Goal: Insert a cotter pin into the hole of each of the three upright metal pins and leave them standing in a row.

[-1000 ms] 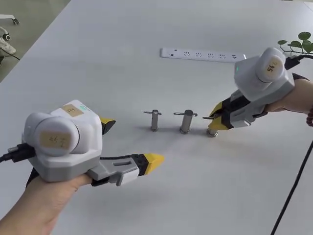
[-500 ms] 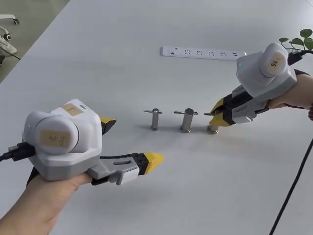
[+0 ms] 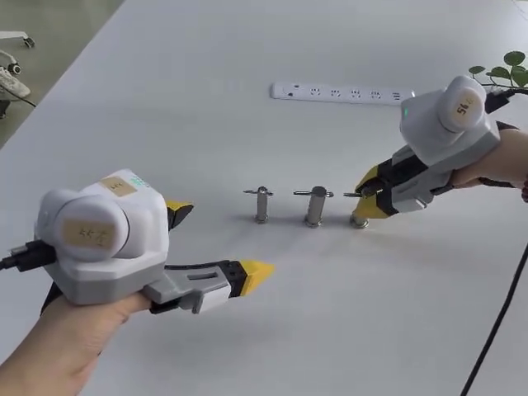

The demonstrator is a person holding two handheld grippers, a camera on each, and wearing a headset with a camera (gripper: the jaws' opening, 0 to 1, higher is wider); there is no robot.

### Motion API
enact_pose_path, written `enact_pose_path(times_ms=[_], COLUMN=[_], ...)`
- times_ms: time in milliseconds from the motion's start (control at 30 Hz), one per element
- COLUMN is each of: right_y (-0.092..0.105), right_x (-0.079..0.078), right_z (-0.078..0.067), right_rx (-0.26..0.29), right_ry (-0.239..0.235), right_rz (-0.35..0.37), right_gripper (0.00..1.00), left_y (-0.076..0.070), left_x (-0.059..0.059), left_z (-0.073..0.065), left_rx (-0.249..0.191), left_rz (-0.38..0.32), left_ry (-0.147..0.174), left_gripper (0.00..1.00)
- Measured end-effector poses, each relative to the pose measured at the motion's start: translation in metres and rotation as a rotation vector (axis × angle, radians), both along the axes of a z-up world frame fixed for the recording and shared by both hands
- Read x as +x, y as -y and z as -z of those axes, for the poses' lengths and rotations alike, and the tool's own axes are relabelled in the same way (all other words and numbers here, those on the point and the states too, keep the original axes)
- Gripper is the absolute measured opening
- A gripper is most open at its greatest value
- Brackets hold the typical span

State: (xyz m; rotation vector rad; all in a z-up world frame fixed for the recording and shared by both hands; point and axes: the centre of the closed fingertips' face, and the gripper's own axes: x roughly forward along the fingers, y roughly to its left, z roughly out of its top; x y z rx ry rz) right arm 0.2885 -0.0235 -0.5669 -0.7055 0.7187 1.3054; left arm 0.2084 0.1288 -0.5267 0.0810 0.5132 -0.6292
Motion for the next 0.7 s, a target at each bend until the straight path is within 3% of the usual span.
enact_pose_path(times_ms=[100,433,700], right_y=[0.002,0.001,0.0], right_x=[0.0,-0.012,-0.023], right_z=[-0.007,-0.04,-0.05], right_rx=[0.039,0.155,0.184], right_ry=[-0.044,-0.037,-0.04], right_rz=[0.123,0.298,0.413], right_gripper=[0.28,0.41,0.49], left_y=[-0.002,-0.009,-0.002], left_x=[0.002,0.015,0.021], left_z=[-0.003,-0.019,-0.027], left_rx=[-0.005,-0.064,-0.082], left_rz=[-0.006,-0.059,-0.053], left_ry=[0.006,0.026,0.035], left_gripper=[0.79,0.79,0.78])
